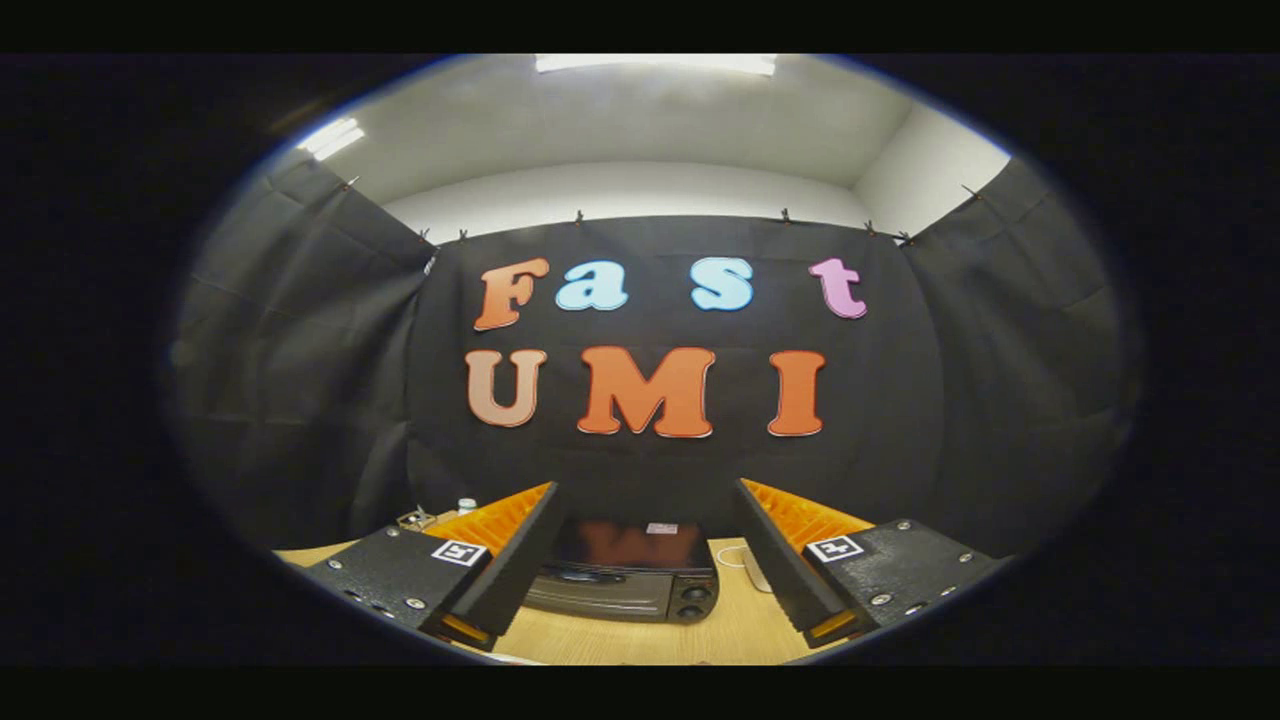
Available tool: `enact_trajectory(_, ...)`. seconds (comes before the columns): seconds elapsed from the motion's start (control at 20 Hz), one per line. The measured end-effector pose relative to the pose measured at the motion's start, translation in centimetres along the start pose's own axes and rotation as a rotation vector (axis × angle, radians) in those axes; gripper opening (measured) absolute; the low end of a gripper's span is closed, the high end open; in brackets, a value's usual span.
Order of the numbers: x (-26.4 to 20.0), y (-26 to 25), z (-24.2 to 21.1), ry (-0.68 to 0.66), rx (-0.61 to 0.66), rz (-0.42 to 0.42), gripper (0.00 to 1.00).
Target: Open the toaster oven, put the food inside, and close the toaster oven door.
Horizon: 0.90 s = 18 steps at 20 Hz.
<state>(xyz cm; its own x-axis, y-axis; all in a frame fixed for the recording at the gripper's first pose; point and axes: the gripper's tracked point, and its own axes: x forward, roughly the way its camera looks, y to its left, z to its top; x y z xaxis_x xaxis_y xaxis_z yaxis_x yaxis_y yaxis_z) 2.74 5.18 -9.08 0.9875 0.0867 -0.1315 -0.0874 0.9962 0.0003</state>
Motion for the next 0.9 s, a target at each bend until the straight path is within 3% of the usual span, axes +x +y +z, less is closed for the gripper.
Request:
enact_trajectory(0.45,5.2,4.7,-9.5,0.184,0.000,0.068,1.00)
enact_trajectory(0.9,11.3,6.9,-17.8,0.382,0.025,0.040,1.00)
